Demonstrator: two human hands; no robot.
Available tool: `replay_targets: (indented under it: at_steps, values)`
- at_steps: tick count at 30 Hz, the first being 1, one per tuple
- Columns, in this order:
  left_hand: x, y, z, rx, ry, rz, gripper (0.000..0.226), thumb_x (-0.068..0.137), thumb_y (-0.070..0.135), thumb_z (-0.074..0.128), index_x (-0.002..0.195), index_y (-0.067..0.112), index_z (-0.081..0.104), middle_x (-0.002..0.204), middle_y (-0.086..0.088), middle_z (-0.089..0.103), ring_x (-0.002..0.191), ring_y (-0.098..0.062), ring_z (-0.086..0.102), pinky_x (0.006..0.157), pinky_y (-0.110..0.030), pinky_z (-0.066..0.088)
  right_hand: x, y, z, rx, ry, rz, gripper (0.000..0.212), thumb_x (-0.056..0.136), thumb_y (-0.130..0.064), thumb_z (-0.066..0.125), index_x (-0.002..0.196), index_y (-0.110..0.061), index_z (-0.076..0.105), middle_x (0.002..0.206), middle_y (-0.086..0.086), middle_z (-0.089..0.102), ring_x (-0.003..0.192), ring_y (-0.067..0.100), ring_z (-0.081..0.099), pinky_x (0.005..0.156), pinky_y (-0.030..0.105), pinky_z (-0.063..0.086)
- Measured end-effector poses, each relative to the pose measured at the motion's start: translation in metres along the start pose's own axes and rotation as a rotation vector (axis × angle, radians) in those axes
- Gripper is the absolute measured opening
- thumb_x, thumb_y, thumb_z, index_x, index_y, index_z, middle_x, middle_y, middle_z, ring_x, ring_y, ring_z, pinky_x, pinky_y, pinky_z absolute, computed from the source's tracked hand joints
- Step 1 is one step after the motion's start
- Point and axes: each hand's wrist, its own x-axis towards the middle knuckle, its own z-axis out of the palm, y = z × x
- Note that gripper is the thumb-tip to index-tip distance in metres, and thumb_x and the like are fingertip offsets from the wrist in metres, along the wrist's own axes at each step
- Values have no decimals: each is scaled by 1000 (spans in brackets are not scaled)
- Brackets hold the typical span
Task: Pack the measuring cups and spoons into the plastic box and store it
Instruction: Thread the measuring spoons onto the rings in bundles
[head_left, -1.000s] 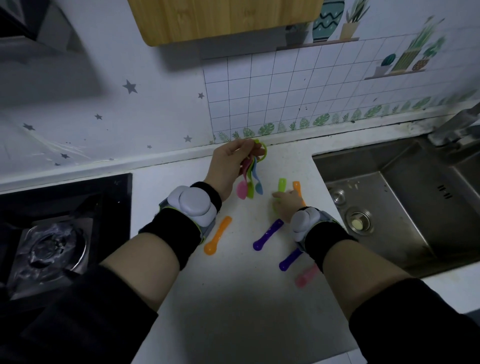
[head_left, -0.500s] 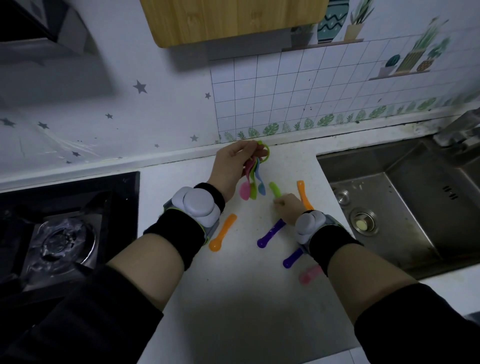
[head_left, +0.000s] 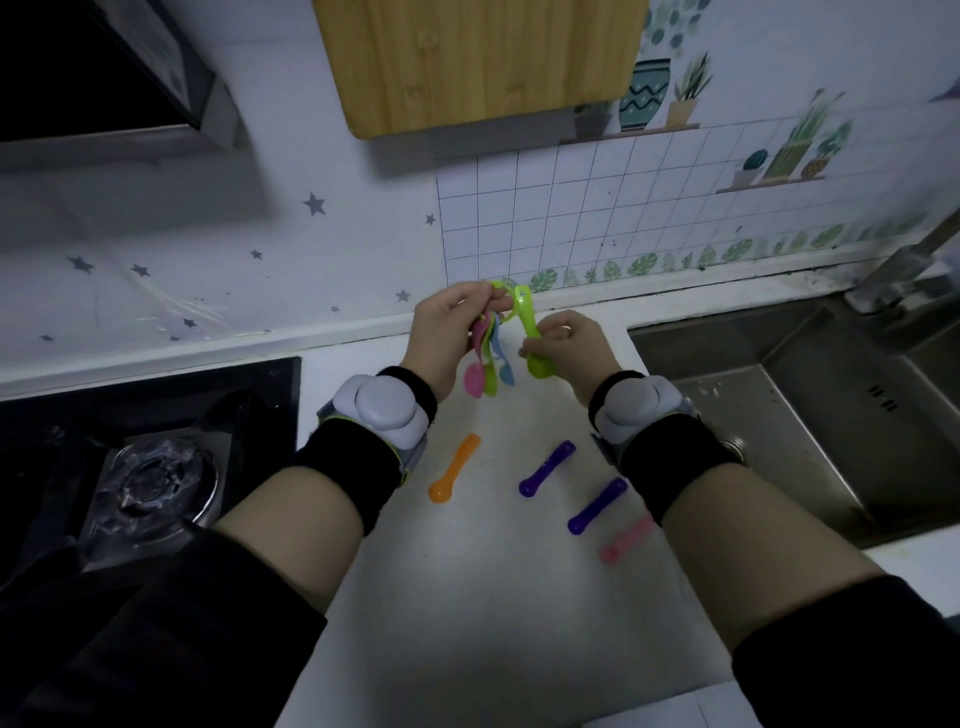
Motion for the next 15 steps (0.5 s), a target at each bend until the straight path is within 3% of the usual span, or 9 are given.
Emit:
replay_targets:
  at_steps: [4, 10, 12, 15]
  values:
    - [-9, 6, -3, -3, 9, 24, 18, 96, 17, 51, 91, 10, 67, 75, 7, 72, 69, -1, 68, 61, -16, 53, -12, -13, 3, 140, -60, -3, 37, 80, 17, 54, 80, -16, 38, 70, 11, 57, 67, 25, 54, 79, 42, 42]
    - [-22, 11, -5, 1, 18, 34, 18, 96, 16, 49, 99, 7, 64, 70, 10, 71, 65, 1, 66, 58, -14, 52, -26, -32, -1, -9, -83, -66, 23, 88, -10, 57, 84, -23, 38, 70, 3, 62, 49, 13, 46, 45, 22, 33]
    - [-25, 13, -5, 4, 22, 32, 18, 97, 16, 49, 100, 6, 64, 72, 9, 71, 64, 2, 65, 56, -14, 51, -31, -37, -2, -42, -92, -126, 20, 91, -22, 58, 84, -24, 40, 69, -1, 63, 44, 9, 44, 40, 17, 32]
    - [-28, 16, -4, 0, 24, 37, 18, 97, 16, 48, 100, 6, 64, 77, 5, 69, 63, 2, 65, 55, -13, 50, -37, -45, -3, -75, -98, -208, 18, 89, -20, 62, 82, -22, 46, 66, 1, 62, 41, 5, 44, 40, 12, 35]
